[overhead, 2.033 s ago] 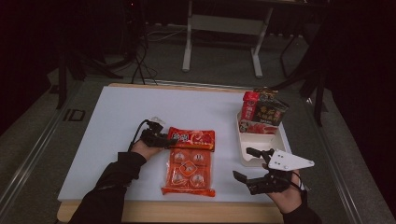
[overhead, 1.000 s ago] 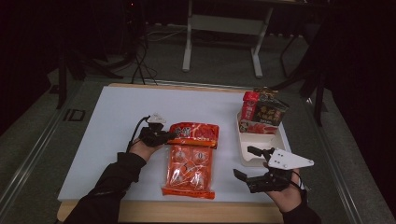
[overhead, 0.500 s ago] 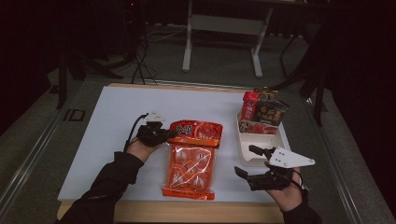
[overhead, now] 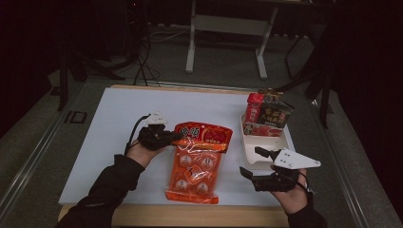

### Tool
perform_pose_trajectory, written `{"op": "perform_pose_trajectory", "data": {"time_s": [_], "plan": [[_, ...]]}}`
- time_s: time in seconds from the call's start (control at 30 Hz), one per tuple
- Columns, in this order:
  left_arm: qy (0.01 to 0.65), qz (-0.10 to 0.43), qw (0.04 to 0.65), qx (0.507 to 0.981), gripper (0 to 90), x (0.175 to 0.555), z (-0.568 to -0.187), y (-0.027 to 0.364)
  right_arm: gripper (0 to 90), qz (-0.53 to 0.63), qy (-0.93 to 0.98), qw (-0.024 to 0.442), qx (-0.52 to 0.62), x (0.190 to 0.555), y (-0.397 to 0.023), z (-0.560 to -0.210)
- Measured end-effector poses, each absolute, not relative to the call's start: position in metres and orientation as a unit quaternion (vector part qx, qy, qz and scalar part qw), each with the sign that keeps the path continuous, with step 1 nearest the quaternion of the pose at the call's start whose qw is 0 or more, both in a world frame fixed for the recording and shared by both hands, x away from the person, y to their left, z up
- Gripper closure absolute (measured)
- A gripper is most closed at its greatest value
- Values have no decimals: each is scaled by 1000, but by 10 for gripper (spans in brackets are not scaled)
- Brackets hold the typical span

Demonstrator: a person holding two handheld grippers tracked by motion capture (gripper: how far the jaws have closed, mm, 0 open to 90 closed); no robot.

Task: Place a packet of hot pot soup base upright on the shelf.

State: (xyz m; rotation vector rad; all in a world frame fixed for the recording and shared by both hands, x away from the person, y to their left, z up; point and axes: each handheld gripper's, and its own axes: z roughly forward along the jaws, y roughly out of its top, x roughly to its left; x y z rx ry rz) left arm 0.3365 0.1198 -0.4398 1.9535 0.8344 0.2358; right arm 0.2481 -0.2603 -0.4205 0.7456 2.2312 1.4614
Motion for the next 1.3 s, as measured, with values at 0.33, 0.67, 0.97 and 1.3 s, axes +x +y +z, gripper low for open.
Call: {"op": "perform_pose_trajectory", "data": {"time_s": [0.33,0.67,0.97,1.3], "plan": [[308,95,517,793,896,321,-426,111,159,520,788,180,275,252,-261,-420],[267,98,539,793,896,305,-413,104,160,517,788,185,280,264,-255,-423],[244,86,558,789,897,292,-403,100,235,530,789,162,266,271,-245,-427],[221,78,579,781,897,280,-391,93,696,521,810,145,225,265,-240,-429]]}}
